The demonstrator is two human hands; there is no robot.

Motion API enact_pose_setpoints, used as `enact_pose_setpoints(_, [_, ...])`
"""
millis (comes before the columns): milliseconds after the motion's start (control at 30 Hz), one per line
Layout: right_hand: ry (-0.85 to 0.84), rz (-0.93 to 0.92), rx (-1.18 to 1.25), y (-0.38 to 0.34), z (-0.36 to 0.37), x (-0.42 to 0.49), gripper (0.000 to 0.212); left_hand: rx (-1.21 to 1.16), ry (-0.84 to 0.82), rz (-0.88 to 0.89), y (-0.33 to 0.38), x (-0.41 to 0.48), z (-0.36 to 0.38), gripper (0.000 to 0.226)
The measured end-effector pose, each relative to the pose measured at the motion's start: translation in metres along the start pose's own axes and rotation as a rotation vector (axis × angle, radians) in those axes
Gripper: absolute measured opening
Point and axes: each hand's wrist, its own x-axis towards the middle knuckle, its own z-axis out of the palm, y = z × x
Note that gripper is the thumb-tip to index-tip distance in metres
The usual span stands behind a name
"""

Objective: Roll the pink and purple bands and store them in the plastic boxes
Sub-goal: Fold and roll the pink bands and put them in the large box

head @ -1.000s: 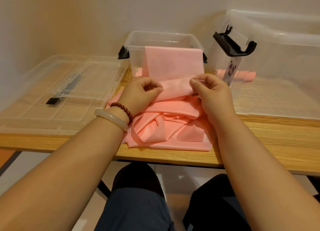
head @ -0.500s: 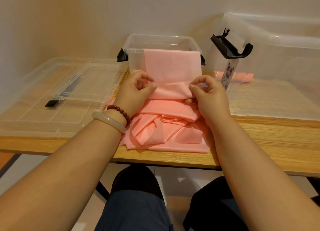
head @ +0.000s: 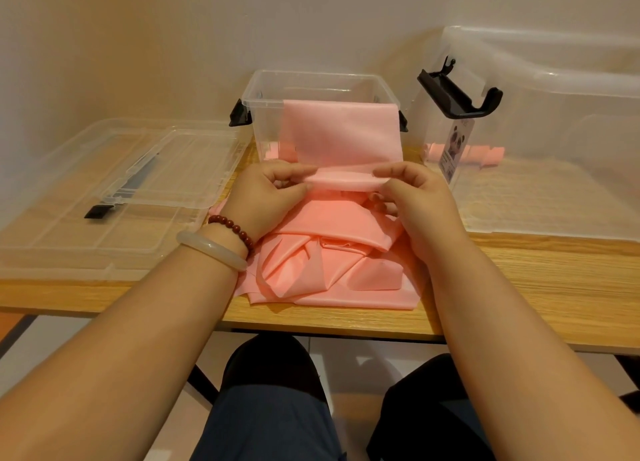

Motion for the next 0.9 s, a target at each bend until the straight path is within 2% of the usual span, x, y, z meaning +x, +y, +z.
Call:
enact_pose_setpoints(100, [0.023, -0.074, -0.17, 0.004, -0.001, 0.001, 0.019, 0.029, 0.089, 0.047, -0.005, 0.003, 0.0, 0.022])
enact_pose_setpoints(267, [0.09, -0.206, -0.233, 0.006, -0.002, 0.004, 0.012, 0.094, 0.132, 0.098, -0.008, 0.006, 0.0, 0.006])
enact_pose_setpoints(433, [0.113, -0.386, -0.276, 0.005, -0.002, 0.005, 0.013, 0.052, 0.127, 0.137, -0.006, 0.004, -0.001, 0.012])
enact_pose_setpoints(533, [0.118, -0.325, -0.246, 0.009, -0.001, 0.007, 0.016, -0.037, 0.125, 0.102, -0.006, 0.003, -0.002, 0.021])
enact_pose_setpoints(767, [0.112, -0.294, -0.251, 0.007, -0.001, 0.006, 0.006, -0.107, 0.174, 0.005, 0.002, -0.001, -0.002, 0.014])
enact_pose_setpoints(900, [0.108, -0.232, -0.178, 0.007, -0.002, 0.005, 0.016, -0.15, 0.128, -0.036, 0.001, -0.003, -0.002, 0.016])
